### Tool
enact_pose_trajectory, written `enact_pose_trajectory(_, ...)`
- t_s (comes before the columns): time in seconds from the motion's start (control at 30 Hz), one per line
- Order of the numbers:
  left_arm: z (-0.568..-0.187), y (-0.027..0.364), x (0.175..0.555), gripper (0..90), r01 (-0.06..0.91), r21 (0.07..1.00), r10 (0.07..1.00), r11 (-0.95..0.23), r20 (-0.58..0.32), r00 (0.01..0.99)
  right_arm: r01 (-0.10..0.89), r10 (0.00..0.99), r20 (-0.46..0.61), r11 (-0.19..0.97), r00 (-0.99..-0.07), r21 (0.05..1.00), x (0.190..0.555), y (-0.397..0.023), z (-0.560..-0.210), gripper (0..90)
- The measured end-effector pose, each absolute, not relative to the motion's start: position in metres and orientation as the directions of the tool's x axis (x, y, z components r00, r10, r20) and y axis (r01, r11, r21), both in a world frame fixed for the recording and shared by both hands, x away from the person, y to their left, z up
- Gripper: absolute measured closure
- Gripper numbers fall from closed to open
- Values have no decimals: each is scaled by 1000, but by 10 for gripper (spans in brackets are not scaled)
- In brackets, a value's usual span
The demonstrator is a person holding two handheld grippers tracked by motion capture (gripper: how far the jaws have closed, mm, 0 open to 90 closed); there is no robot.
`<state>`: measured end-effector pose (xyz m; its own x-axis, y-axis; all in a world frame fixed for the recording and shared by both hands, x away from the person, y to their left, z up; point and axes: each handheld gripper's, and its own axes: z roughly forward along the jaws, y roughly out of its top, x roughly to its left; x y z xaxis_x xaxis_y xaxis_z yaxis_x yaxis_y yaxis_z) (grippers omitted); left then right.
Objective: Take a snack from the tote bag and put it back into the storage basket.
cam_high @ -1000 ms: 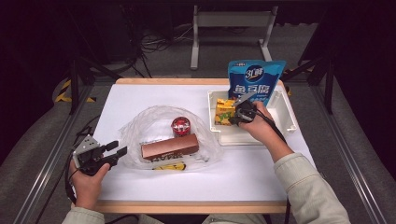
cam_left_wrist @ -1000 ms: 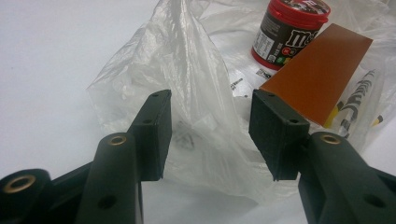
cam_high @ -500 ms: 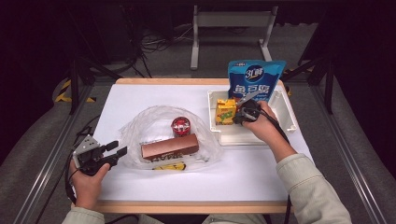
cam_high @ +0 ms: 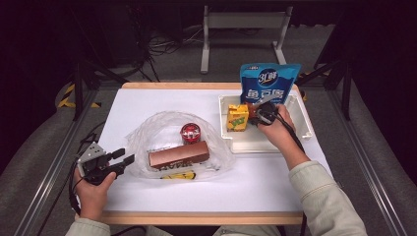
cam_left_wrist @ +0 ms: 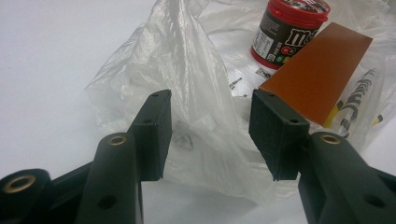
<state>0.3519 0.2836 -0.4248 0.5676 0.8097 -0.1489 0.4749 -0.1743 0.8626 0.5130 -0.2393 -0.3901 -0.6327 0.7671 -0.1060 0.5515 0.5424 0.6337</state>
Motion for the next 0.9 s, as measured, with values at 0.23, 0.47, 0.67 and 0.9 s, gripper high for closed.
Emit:
enact_pose_trajectory(0.23, -425, 284, 352, 496, 475, 863, 811, -171, -150, 565, 546, 769, -95, 529, -632, 650, 519, -235, -395, 900)
enact_pose_trajectory(0.47, -425, 284, 351, 495, 476, 863, 811, -171, -151, 565, 537, 764, -100, 534, -638, 653, 522, -230, -395, 900)
enact_pose_trajectory(0.67, -425, 284, 351, 496, 477, 862, 811, -169, -153, 565, 526, 752, -106, 547, -651, 652, 522, -220, -396, 900)
enact_pose_trajectory(0.9, -425, 285, 352, 495, 476, 863, 810, -170, -153, 565, 528, 757, -113, 545, -643, 651, 521, -222, -396, 885)
